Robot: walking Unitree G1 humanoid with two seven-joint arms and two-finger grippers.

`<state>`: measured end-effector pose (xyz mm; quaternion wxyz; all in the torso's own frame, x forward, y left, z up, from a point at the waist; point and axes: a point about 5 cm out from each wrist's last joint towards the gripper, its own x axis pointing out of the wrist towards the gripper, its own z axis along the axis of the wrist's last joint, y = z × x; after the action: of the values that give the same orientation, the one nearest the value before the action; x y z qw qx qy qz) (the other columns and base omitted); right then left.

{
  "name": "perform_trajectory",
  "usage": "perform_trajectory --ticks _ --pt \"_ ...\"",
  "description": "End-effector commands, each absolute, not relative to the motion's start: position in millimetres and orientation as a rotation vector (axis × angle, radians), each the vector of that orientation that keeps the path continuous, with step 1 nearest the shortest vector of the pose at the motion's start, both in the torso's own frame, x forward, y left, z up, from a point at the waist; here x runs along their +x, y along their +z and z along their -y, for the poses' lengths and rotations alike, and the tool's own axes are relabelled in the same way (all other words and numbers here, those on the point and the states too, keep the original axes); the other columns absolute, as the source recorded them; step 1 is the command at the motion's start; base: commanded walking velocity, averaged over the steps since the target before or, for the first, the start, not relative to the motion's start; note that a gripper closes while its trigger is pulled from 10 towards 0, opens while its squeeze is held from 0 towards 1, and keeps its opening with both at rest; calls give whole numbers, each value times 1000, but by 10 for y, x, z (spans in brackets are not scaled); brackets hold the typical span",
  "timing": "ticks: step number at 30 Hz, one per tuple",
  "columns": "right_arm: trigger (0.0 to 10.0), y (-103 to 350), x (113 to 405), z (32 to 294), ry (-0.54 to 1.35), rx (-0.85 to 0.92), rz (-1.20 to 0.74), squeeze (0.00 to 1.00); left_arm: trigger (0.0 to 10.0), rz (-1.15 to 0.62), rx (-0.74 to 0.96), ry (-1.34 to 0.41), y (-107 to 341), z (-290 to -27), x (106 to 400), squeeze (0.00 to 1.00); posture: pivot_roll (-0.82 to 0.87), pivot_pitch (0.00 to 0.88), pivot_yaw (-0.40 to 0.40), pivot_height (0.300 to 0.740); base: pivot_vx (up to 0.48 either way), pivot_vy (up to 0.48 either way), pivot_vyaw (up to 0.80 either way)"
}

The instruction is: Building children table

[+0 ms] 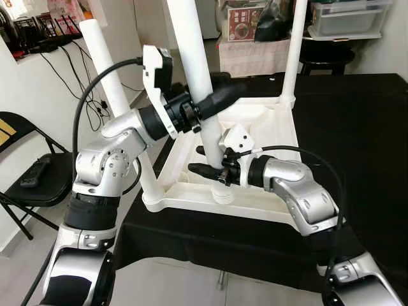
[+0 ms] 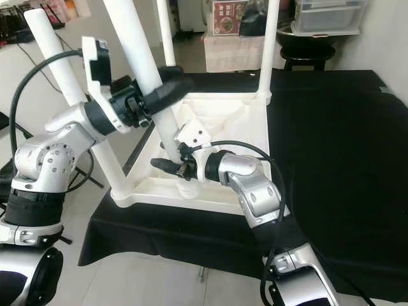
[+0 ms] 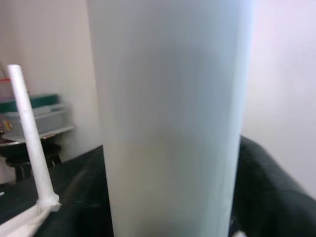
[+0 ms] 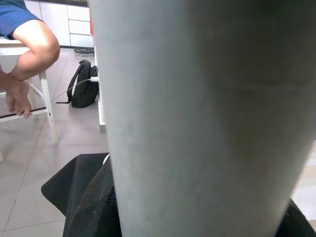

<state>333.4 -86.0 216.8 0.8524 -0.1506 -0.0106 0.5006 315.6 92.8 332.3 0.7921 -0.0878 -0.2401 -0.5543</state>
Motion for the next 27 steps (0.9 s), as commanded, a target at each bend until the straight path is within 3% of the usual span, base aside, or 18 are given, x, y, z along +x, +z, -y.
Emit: perform_trajectory --ticks 1,5,12,20,21,27 --pt "0 2147 3323 748 1089 -333 18 0 10000 589 -191 -1194 3446 -938 3095 1000 -171 0 102 740 0 0 0" --pt "0 2263 3480 990 951 -301 52 0 10000 657 -168 -1038 3551 -1279 3072 1000 -162 0 101 740 0 0 0" --pt "0 2502 3690 1321 714 -251 136 0 10000 744 -119 -797 3715 -1596 3086 1000 -152 0 98 740 0 0 0" --pt "0 2692 3844 1711 434 -176 199 0 10000 738 -51 -624 3654 -1684 3139 1000 -153 1 95 740 0 0 0" --pt "0 2708 3854 1752 404 -171 209 0 10000 729 -33 -574 3610 -1702 3159 0 -153 1 95 740 0 0 0" --pt "0 2687 3850 1836 345 -131 225 0 10000 619 -47 -414 3274 -1742 3254 0 -158 5 93 740 0 0 0"
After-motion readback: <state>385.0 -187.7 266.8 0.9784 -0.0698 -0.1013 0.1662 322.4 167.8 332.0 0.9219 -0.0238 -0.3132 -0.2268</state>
